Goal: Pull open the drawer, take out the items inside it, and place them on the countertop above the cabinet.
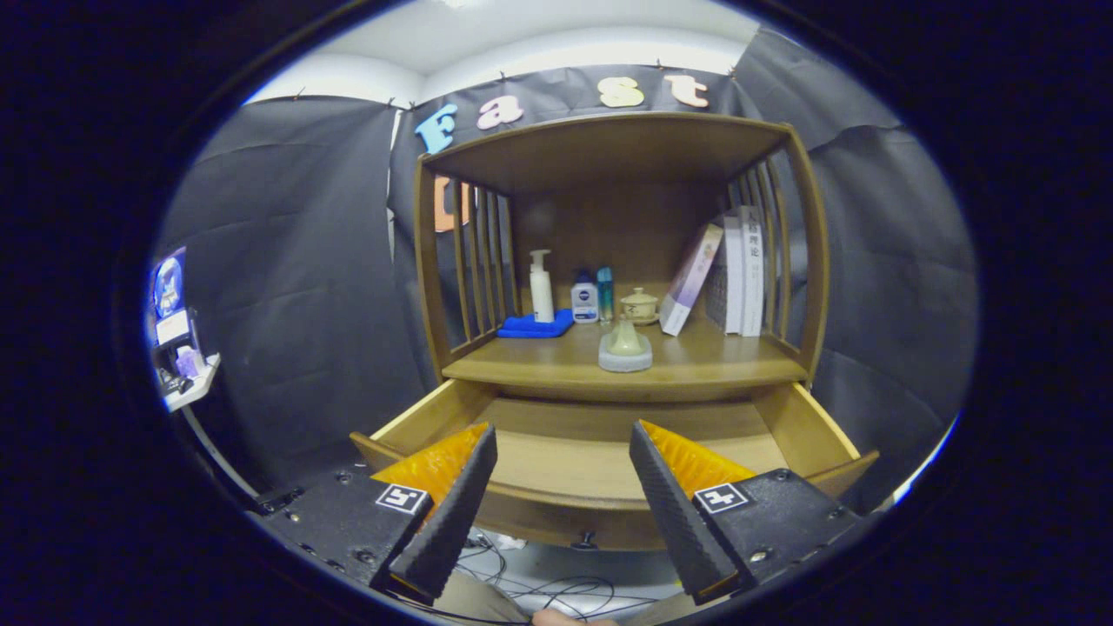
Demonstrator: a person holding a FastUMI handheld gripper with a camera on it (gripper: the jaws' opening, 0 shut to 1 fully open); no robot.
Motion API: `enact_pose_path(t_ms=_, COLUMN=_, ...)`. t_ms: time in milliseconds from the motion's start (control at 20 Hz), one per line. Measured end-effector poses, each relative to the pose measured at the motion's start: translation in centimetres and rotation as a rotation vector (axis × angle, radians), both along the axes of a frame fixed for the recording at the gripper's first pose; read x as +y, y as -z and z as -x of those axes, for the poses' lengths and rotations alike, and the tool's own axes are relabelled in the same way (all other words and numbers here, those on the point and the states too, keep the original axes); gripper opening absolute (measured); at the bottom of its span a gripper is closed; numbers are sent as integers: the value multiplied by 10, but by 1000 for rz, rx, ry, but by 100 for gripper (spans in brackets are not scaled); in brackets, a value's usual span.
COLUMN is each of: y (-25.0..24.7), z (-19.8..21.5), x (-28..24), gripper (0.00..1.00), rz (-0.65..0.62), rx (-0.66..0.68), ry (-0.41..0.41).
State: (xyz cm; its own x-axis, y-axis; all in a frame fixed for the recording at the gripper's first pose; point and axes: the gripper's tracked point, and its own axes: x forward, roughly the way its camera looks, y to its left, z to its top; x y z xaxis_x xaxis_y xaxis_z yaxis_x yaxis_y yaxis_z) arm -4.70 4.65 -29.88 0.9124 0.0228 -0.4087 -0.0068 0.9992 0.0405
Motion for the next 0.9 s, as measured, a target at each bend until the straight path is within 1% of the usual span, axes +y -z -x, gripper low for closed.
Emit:
enact_pose_path(t_ms=150, y=24, z=20, x=-11, gripper=97, rz=10, rx=7, ry=20)
enact_pose_path(t_ms=250, y=45, z=30, x=-17, gripper=96, rz=28, rx=47, ry=34)
enact_pose_path(t_ms=400, y=76, z=39, x=-19, gripper=96, rz=19, rx=117, ry=57)
enact_pose_path(t_ms=550, y=100, z=32, x=-28, gripper=96, rz=13, rx=165, ry=113)
enact_pose_path(t_ms=700, y=108, z=23, x=-31, gripper=97, rz=-1, rx=179, ry=176)
enact_pose_path(t_ms=900, y=110, z=19, x=-32, gripper=97, rz=65, rx=184, ry=246)
